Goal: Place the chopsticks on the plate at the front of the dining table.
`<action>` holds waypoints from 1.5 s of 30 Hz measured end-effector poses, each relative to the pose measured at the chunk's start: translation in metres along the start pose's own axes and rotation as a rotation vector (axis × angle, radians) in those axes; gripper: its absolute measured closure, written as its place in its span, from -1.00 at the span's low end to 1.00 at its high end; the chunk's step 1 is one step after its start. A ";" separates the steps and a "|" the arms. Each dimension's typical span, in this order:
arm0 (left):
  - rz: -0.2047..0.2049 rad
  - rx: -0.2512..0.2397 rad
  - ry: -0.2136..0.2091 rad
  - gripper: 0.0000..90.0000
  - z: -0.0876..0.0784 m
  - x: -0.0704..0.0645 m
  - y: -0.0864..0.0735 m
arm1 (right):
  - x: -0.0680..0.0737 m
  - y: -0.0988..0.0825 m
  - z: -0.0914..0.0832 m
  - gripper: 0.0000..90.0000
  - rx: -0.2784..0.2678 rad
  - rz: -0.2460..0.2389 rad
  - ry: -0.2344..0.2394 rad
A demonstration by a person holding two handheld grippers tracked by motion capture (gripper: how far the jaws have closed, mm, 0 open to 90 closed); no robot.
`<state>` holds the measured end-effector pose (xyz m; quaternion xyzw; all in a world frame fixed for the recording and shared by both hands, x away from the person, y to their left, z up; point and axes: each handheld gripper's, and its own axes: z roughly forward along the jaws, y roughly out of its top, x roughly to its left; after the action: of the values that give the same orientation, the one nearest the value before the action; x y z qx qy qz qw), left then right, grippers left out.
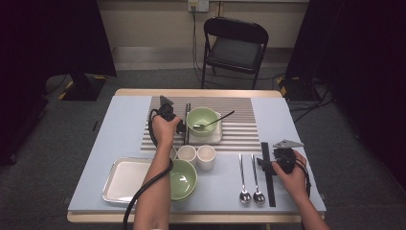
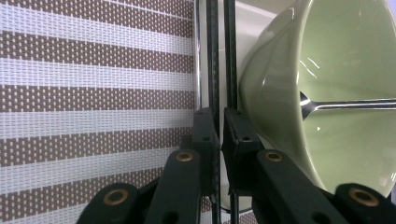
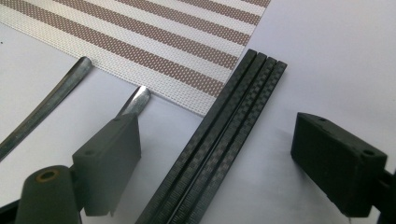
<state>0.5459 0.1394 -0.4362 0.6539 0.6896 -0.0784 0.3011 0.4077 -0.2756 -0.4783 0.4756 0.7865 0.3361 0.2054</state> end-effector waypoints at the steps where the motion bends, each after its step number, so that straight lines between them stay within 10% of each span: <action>1: -0.006 -0.003 0.002 0.87 0.000 -0.001 0.000 | 0.000 0.000 0.000 -0.67 -0.001 0.000 0.000; 45: 0.011 -0.017 0.016 0.90 0.005 -0.006 -0.002 | 0.000 0.000 0.000 -0.67 0.000 0.001 0.000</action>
<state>0.5451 0.1317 -0.4380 0.6558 0.6889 -0.0656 0.3017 0.4077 -0.2756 -0.4784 0.4760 0.7862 0.3365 0.2053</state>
